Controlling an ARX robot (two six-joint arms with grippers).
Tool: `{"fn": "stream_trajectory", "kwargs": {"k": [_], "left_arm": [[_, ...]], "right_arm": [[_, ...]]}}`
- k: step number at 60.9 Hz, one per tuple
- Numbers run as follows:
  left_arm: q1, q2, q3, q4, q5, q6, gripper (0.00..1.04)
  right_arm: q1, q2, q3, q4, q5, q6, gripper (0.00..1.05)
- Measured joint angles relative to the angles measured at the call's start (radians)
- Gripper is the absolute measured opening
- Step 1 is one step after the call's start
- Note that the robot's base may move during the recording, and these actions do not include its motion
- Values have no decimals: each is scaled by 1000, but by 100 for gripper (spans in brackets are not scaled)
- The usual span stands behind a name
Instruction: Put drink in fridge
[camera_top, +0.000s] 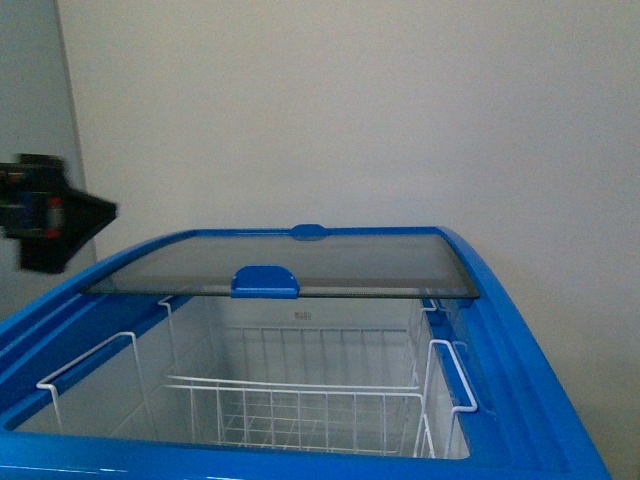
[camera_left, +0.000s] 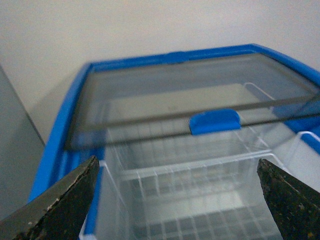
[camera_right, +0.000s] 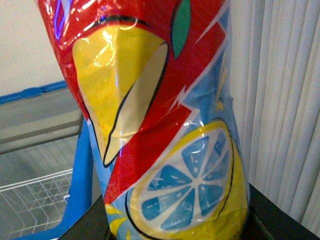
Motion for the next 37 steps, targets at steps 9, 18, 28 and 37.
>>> {"fn": "stream_trajectory", "kwargs": {"k": [9, 18, 28, 37], "left_arm": [[34, -319, -296, -40, -155, -122, 86], [48, -684, -563, -70, -287, -118, 54], [48, -734, -625, -71, -285, -117, 31], [50, -783, -664, -74, -289, -116, 11]], "right_arm": [[0, 0, 0, 0, -1, 0, 43], [-69, 112, 169, -384, -334, -130, 43], [-11, 284, 241, -380, -510, -311, 43], [58, 467, 357, -356, -588, -467, 43]]}}
